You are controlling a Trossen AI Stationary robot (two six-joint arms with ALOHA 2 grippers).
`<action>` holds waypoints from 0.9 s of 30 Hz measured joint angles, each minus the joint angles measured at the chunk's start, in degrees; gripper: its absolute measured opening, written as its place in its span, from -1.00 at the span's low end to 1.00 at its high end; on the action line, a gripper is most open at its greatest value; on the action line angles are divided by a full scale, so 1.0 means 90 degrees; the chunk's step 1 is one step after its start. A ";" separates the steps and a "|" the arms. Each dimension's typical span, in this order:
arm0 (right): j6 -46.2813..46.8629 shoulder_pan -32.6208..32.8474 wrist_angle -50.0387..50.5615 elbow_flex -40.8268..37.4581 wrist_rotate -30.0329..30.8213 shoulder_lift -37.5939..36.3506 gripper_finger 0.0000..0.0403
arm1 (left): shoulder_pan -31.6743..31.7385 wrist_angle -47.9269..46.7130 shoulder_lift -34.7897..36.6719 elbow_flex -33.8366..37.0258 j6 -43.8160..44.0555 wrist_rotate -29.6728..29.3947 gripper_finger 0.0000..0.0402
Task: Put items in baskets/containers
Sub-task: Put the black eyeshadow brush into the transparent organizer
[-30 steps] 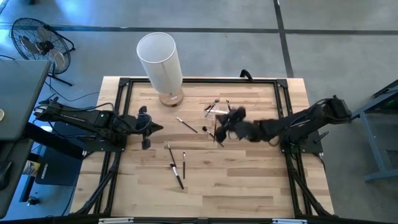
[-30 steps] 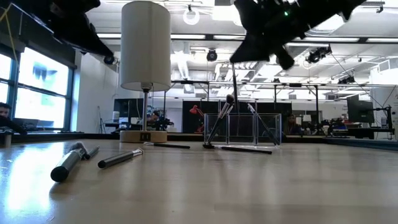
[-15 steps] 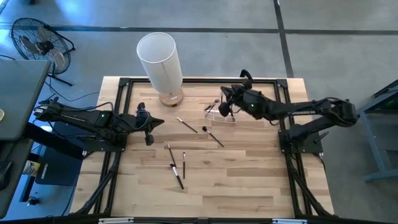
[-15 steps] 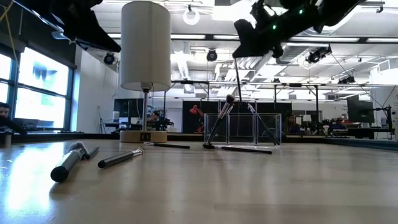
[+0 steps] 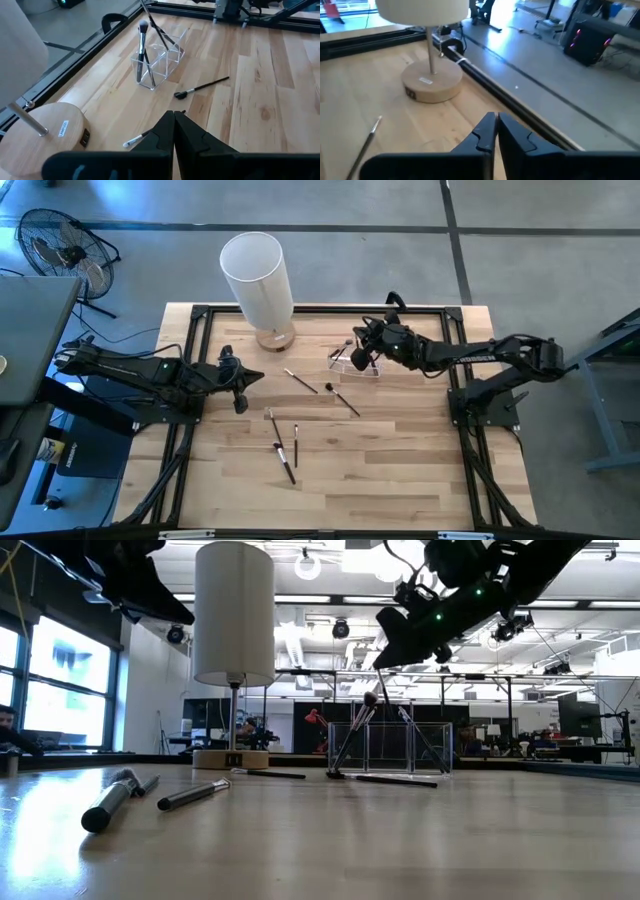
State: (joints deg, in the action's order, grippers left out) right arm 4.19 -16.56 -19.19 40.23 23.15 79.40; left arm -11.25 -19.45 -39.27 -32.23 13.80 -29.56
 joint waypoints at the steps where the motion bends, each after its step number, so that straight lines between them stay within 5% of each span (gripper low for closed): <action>1: 0.0048 0.0000 0.0047 0.0000 -0.0057 0.0000 -0.88 | 0.0000 0.0003 0.0000 0.0000 0.0001 0.0003 -1.00; 10: 0.0090 0.0186 0.0550 0.0357 -0.0297 -0.0313 -0.43 | 0.0000 0.0001 0.0000 0.0000 0.0024 0.0068 -1.00; 15: 0.0408 0.0702 0.1075 0.0882 -0.0308 -0.0729 -0.35 | 0.0000 0.0003 0.0000 0.0000 0.0024 0.0154 -1.00; 19: 0.0945 0.1276 0.2326 0.1514 -0.0454 -0.0790 -0.50 | 0.0000 0.0001 0.0000 0.0000 0.0022 0.0172 -0.93; 24: 0.2077 0.1991 0.3878 0.1911 -0.0266 -0.0787 -0.89 | 0.0000 0.0001 0.0000 0.0000 0.0022 0.0172 -0.64; 27: 0.2871 0.2408 0.4271 0.1839 -0.0255 -0.0787 -0.95 | 0.0000 0.0006 0.0000 0.0000 0.0019 0.0133 -0.47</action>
State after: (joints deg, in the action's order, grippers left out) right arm 30.02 5.12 19.25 56.78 20.85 72.31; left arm -11.25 -19.39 -39.27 -32.23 13.97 -28.37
